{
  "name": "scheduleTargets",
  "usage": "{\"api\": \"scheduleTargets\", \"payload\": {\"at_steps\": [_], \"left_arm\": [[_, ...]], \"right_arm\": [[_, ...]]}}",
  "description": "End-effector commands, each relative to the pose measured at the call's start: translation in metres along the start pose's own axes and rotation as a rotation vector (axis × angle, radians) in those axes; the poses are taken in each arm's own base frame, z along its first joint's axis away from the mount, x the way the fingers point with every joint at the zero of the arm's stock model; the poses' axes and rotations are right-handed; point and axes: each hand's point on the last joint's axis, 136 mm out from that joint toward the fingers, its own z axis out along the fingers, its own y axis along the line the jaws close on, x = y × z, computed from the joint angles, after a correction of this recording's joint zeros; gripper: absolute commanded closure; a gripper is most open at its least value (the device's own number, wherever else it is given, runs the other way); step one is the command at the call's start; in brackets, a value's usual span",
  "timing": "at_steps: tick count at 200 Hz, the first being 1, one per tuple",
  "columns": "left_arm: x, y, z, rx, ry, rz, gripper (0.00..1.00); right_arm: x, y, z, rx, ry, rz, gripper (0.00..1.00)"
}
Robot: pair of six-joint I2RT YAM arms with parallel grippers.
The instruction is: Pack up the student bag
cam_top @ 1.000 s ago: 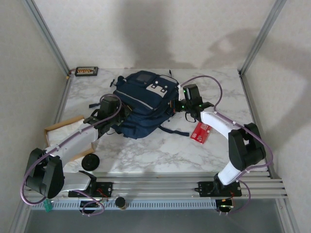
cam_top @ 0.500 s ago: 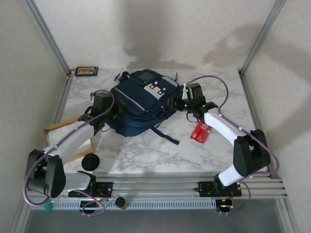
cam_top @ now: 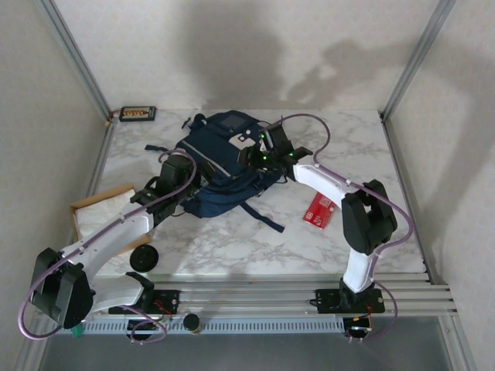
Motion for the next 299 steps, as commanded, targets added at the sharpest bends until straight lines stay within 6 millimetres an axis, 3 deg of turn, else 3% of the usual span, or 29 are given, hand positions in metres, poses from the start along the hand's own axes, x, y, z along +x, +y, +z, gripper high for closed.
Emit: {"api": "scheduleTargets", "payload": {"at_steps": [1, 45, 58, 82, 97, 168, 206, 299], "left_arm": [[-0.001, -0.007, 0.002, 0.002, -0.032, -0.026, 0.55], [0.013, -0.013, 0.000, -0.003, -0.040, -0.040, 0.52], [0.017, -0.015, 0.000, -0.003, -0.034, -0.051, 0.52], [0.028, -0.020, -0.003, -0.014, -0.033, -0.065, 0.49], [0.035, -0.026, -0.007, -0.005, -0.043, -0.082, 0.48], [0.048, -0.041, -0.003, -0.060, -0.063, -0.085, 0.51], [0.039, -0.029, -0.007, -0.161, -0.121, -0.083, 0.54], [0.046, -0.027, 0.009, -0.256, -0.133, -0.128, 0.59]], "right_arm": [[-0.001, 0.009, 0.007, -0.017, 0.014, 0.042, 0.50], [0.002, 0.012, 0.018, -0.041, 0.036, 0.051, 0.65], [0.002, 0.018, 0.019, -0.064, 0.044, 0.052, 0.74], [-0.003, 0.034, 0.008, -0.134, 0.027, 0.067, 0.93], [-0.002, 0.046, -0.003, -0.209, 0.012, 0.078, 1.00], [-0.007, 0.085, -0.045, -0.413, -0.008, 0.250, 1.00], [-0.015, 0.098, -0.059, -0.466, -0.045, 0.281, 1.00], [-0.005, 0.112, -0.057, -0.514, -0.025, 0.314, 1.00]]}}
